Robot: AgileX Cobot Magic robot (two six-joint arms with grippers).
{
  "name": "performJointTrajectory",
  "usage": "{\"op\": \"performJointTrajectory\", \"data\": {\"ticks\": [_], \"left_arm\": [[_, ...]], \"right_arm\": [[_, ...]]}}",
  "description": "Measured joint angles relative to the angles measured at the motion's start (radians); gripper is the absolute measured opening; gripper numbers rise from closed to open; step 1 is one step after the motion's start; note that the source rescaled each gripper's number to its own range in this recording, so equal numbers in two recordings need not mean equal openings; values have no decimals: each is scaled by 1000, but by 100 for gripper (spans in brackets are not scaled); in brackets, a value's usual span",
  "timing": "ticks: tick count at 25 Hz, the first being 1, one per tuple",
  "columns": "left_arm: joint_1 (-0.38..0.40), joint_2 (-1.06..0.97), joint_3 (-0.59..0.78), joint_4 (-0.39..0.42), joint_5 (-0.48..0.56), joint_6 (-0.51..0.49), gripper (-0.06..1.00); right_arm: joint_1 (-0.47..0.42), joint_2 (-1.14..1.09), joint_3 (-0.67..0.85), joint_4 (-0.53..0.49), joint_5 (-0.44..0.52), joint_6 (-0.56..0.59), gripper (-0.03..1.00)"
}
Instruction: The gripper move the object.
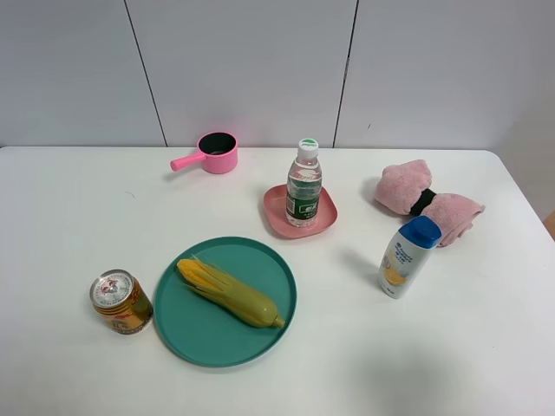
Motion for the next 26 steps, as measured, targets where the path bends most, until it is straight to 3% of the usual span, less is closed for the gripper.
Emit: {"op": "performJointTrajectory", "data": {"ticks": [26], "left_arm": [[6,0,0,-2,-1,1,77]], "right_arm": [[0,0,0,0,0,0,100]]}}
